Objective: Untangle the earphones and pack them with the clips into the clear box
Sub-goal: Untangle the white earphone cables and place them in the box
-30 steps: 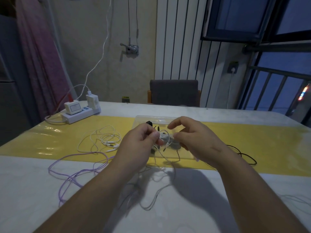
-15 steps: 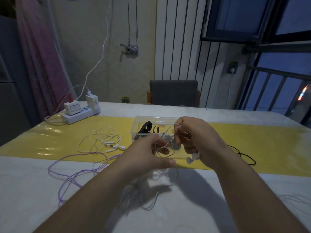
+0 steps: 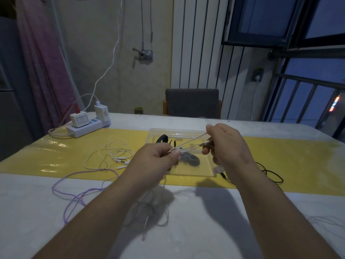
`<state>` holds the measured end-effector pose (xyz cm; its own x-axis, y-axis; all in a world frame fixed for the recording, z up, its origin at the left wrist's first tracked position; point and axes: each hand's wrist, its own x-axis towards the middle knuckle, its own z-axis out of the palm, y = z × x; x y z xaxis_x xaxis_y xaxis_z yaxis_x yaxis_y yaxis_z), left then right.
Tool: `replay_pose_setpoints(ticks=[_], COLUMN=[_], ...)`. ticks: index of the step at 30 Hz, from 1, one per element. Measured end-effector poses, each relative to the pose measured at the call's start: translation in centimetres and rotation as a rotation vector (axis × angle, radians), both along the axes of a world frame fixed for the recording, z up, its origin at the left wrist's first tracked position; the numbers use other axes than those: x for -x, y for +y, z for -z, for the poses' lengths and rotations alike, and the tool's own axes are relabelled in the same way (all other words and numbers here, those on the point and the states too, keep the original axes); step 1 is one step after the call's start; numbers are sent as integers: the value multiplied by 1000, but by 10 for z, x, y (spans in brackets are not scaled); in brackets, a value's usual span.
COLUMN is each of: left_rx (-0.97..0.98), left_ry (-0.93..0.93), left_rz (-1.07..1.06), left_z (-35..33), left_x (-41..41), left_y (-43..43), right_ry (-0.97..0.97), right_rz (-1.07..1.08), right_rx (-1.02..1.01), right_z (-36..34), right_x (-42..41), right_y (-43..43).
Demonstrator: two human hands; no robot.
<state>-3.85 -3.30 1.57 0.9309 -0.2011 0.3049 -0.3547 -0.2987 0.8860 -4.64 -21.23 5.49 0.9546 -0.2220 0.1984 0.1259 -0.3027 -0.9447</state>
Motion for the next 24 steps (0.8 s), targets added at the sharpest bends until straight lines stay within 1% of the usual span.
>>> replay_pose_setpoints(ticks=[1, 4, 5, 7, 11, 12, 14, 16, 18, 20, 22, 24], left_rx=[-9, -161, -172, -92, 6, 14, -30, -63, -42, -33, -41, -46], left_ry=[-20, -174, -195, -165, -120, -105, -111, -142, -140, -137, -132, -128], left_rz=[-21, -126, -151, -148, -148, -142, -151, -164, -164, -170, -187, -191], left_z=[0, 1, 0, -2, -6, -6, -5, -5, -5, -5, -4, -3], left_x=[0, -2, -1, 0, 2, 2, 1, 1, 0, 0, 0, -2], left_y=[0, 1, 2, 3, 3, 2, 3, 4, 5, 5, 5, 7], right_ry=[14, 33, 39, 44, 67, 77, 94, 114, 143, 184, 229, 259], right_rz=[-12, -73, -94, -134, -149, -148, -146, -188, -264, -290, -290, -296], right_rx=[-8, 11, 18, 32, -51, -54, -102, -209, -326, -372, -330, -220], right_z=[-1, -2, -2, -3, -4, -4, -4, -5, -5, -5, -4, -4], right_x=[1, 1, 2, 2, 2, 2, 2, 0, 0, 0, 0, 1], right_y=[-1, -8, -11, -14, -18, -20, -22, -24, -26, -27, -28, -28])
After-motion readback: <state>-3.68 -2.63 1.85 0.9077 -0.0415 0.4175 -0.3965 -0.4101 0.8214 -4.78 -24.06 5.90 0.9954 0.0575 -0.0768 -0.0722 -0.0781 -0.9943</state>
